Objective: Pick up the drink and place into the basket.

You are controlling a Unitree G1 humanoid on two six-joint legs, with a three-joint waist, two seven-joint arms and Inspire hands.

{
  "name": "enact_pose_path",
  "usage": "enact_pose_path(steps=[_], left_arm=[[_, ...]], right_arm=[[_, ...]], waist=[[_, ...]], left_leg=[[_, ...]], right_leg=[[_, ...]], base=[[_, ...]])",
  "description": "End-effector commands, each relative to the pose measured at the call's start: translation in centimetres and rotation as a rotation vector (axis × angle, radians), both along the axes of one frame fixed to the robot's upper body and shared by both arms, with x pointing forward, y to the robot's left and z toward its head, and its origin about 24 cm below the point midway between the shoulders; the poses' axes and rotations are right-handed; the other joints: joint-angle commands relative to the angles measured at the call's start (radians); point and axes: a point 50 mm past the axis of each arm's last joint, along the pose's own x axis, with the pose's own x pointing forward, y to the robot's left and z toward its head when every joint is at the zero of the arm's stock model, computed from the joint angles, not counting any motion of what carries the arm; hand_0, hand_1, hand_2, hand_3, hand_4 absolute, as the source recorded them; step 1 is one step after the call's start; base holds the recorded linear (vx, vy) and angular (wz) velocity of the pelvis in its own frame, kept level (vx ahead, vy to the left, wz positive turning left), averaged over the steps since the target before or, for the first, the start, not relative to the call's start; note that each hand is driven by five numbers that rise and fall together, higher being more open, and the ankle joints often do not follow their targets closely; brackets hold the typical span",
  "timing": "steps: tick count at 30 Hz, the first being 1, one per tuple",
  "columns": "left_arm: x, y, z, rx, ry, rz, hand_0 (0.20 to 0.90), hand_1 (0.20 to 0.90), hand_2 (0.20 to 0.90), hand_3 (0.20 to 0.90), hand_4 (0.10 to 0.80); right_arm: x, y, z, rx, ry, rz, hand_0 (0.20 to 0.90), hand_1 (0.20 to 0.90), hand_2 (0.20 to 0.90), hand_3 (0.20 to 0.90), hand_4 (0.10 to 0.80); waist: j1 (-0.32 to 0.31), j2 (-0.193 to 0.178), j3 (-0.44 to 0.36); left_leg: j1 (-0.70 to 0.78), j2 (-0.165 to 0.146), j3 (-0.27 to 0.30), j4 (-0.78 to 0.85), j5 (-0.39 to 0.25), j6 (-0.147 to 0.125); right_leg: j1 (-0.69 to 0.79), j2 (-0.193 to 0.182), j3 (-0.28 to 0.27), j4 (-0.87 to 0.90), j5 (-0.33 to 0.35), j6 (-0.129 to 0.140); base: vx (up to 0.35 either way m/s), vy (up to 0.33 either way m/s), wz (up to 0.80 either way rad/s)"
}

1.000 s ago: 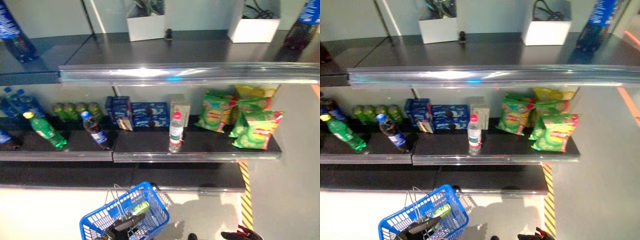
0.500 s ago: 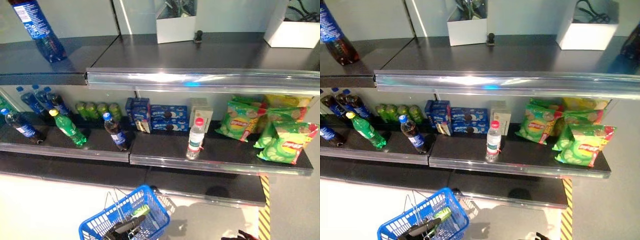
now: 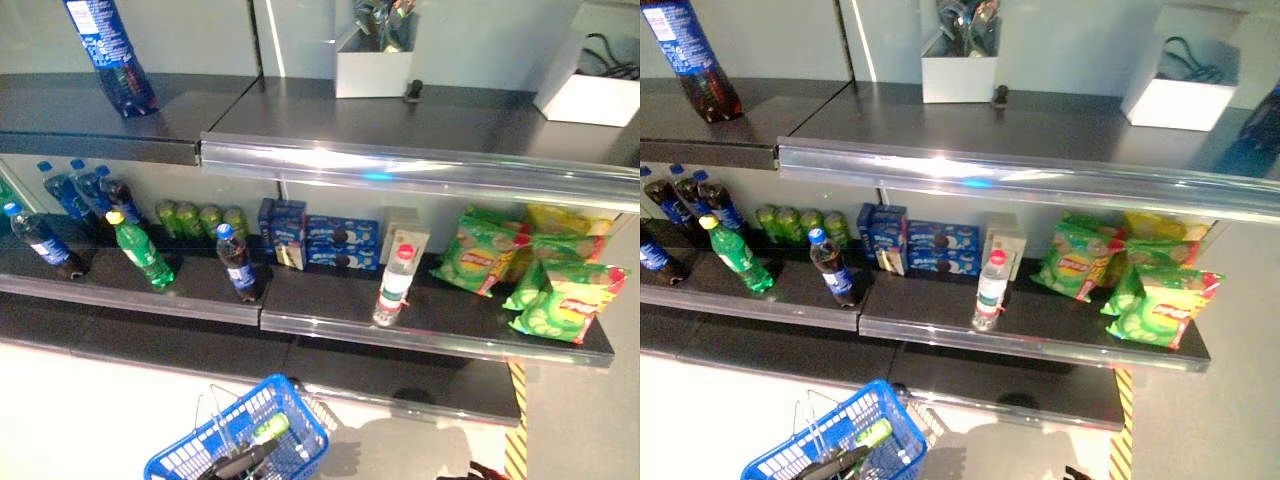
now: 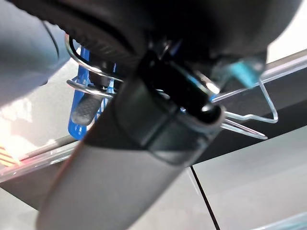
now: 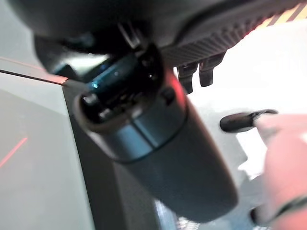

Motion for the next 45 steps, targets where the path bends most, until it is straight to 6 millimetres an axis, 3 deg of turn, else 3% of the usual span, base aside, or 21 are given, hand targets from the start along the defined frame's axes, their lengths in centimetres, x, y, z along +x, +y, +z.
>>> enact_pose_path(steps=[1, 3, 5, 8, 11, 14, 21, 32, 33, 35, 36, 37, 38, 40, 42, 45], left_arm=[[5.0, 2.5, 2.7, 0.034, -0.244, -0.042, 0.3, 0.3, 0.3, 0.2, 0.1], [5.1, 2.3, 2.7, 0.048, -0.235, -0.083, 0.3, 0.3, 0.3, 0.2, 0.1], [4.9, 2.6, 2.7, 0.069, -0.224, -0.099, 0.3, 0.3, 0.3, 0.2, 0.1], [4.1, 3.2, 2.6, 0.086, -0.205, -0.074, 0.3, 0.3, 0.3, 0.2, 0.1], [4.0, 2.0, 2.2, 0.075, -0.209, -0.112, 0.3, 0.3, 0.3, 0.2, 0.1], [4.2, 1.2, 2.0, 0.084, -0.216, -0.107, 0.3, 0.3, 0.3, 0.2, 0.1], [3.6, 1.5, 1.7, 0.138, -0.191, -0.063, 0.3, 0.3, 0.3, 0.2, 0.1], [3.3, 1.9, 1.7, 0.145, -0.2, -0.042, 0.3, 0.3, 0.3, 0.2, 0.1], [3.2, 1.7, 1.7, 0.14, -0.209, -0.054, 0.3, 0.3, 0.3, 0.2, 0.1], [3.3, 1.6, 1.8, 0.135, -0.22, -0.058, 0.3, 0.3, 0.3, 0.2, 0.1], [3.7, 1.4, 1.9, 0.128, -0.236, -0.047, 0.3, 0.3, 0.3, 0.2, 0.1], [3.9, 1.4, 1.9, 0.126, -0.235, -0.043, 0.3, 0.3, 0.3, 0.2, 0.1], [4.1, 1.5, 1.9, 0.127, -0.222, -0.029, 0.3, 0.3, 0.3, 0.2, 0.1], [4.0, 2.2, 2.0, 0.156, -0.214, -0.035, 0.3, 0.3, 0.3, 0.2, 0.1], [3.5, 3.3, 2.2, 0.175, -0.208, 0.021, 0.3, 0.3, 0.3, 0.2, 0.1], [2.7, 4.3, 2.4, 0.204, -0.194, 0.005, 0.3, 0.3, 0.3, 0.2, 0.1]], right_arm=[[2.0, -0.1, 0.4, -0.007, -0.076, -0.048, 0.9, 0.9, 0.9, 0.9, 0.8], [2.3, 0.0, 0.4, -0.004, -0.086, -0.06, 0.9, 0.9, 0.9, 0.9, 0.8], [3.2, 0.1, 0.6, 0.006, -0.1, -0.059, 0.9, 0.9, 0.9, 0.9, 0.8], [3.8, -0.1, 0.8, 0.016, -0.094, -0.008, 0.9, 0.9, 0.9, 0.9, 0.8], [2.8, -0.8, 0.8, -0.003, -0.07, -0.068, 0.9, 0.9, 0.9, 0.9, 0.8], [2.0, -1.3, 0.8, -0.025, -0.052, -0.084, 0.9, 0.9, 0.9, 0.9, 0.8], [2.3, -1.6, 1.0, -0.033, -0.071, -0.069, 0.9, 0.9, 0.9, 0.9, 0.8], [1.9, -1.5, 0.8, -0.038, -0.051, -0.065, 0.9, 0.9, 0.9, 0.9, 0.8], [2.6, -1.7, 1.1, -0.042, -0.063, -0.06, 0.9, 0.9, 0.9, 0.9, 0.8], [3.4, -1.9, 1.4, -0.042, -0.083, -0.05, 0.9, 0.9, 0.9, 0.9, 0.8], [4.4, -2.3, 1.8, -0.037, -0.127, -0.058, 0.9, 0.9, 0.9, 0.9, 0.8], [4.5, -2.3, 1.9, -0.035, -0.134, -0.058, 0.9, 0.9, 0.9, 0.9, 0.8], [4.2, -2.1, 1.8, -0.034, -0.147, -0.035, 0.9, 0.9, 0.9, 0.9, 0.8], [3.9, -1.7, 1.5, -0.011, -0.155, -0.028, 0.9, 0.9, 0.9, 0.9, 0.8], [3.2, -1.3, 1.2, -0.003, -0.118, 0.016, 0.9, 0.9, 0.9, 0.9, 0.8], [1.8, -1.3, 0.8, -0.001, -0.069, -0.015, 0.9, 0.9, 0.9, 0.9, 0.8]], waist=[[0.011, -0.035, 0.038], [-0.005, -0.04, 0.04], [-0.011, -0.036, 0.045], [-0.011, -0.031, 0.035], [-0.015, -0.022, 0.022], [-0.018, -0.011, 0.019], [-0.019, 0.003, 0.002], [-0.02, -0.003, -0.002], [-0.009, -0.018, 0.01], [0.006, -0.038, 0.027], [0.021, -0.059, 0.051], [0.022, -0.062, 0.054], [0.019, -0.077, 0.052], [0.02, -0.089, 0.052], [0.031, -0.088, 0.061], [0.04, -0.08, 0.061]], left_leg=[[-0.019, 0.002, -0.008, 0.092, -0.096, -0.022], [-0.018, 0.001, -0.025, 0.098, -0.116, -0.029], [-0.009, 0.017, -0.032, 0.099, -0.122, -0.036], [-0.011, 0.071, 0.0, 0.109, -0.101, -0.061], [-0.012, 0.131, 0.042, 0.093, -0.05, -0.091], [-0.003, 0.145, 0.049, 0.064, -0.03, -0.105], [0.048, 0.135, 0.033, 0.015, -0.043, -0.119], [0.071, 0.121, 0.02, 0.014, -0.068, -0.108], [0.04, 0.102, -0.049, 0.109, -0.101, -0.106], [-0.011, 0.069, -0.134, 0.209, -0.137, -0.106], [-0.061, 0.023, -0.19, 0.273, -0.175, -0.096], [-0.064, 0.019, -0.185, 0.271, -0.179, -0.092], [-0.057, 0.006, -0.161, 0.25, -0.191, -0.07], [-0.043, -0.021, -0.164, 0.234, -0.211, -0.056], [-0.028, -0.02, -0.15, 0.234, -0.226, -0.045], [-0.036, -0.011, -0.114, 0.235, -0.222, -0.028]], right_leg=[[-0.041, -0.05, 0.143, -0.249, 0.235, 0.026], [-0.032, -0.041, 0.177, -0.373, 0.273, 0.045], [-0.05, -0.029, 0.187, -0.369, 0.276, 0.048], [-0.01, -0.012, 0.15, -0.365, 0.215, 0.045], [0.038, 0.001, 0.094, -0.368, 0.18, 0.024], [0.058, 0.002, 0.058, -0.379, 0.17, 0.016], [0.093, -0.001, 0.05, -0.41, 0.163, 0.025], [0.116, 0.003, 0.085, -0.411, 0.148, 0.027], [0.104, 0.005, 0.125, -0.382, 0.14, 0.017], [0.084, 0.008, 0.169, -0.36, 0.14, 0.009], [0.054, 0.008, 0.22, -0.348, 0.154, 0.013], [0.049, 0.004, 0.221, -0.351, 0.161, 0.018], [0.016, -0.03, 0.212, -0.389, 0.218, 0.052], [-0.044, -0.054, 0.192, -0.478, 0.292, 0.093], [-0.096, -0.062, 0.159, -0.471, 0.303, 0.097], [-0.083, -0.057, 0.163, -0.381, 0.272, 0.072]], base=[[0.121, -0.32, 0.69], [0.121, -0.391, 0.75], [0.075, -0.312, 0.56], [0.097, -0.256, 0.49], [0.075, -0.121, 0.68], [0.034, 0.005, 0.46], [0.032, 0.04, 0.11], [0.03, 0.039, -0.03], [-0.024, 0.1, -0.06], [-0.075, 0.183, -0.12], [-0.112, 0.243, -0.63], [-0.181, 0.327, -1.23], [-0.157, 0.157, -1.46], [-0.184, 0.079, -1.46], [-0.208, -0.001, -1.72], [-0.266, -0.065, -0.99]])
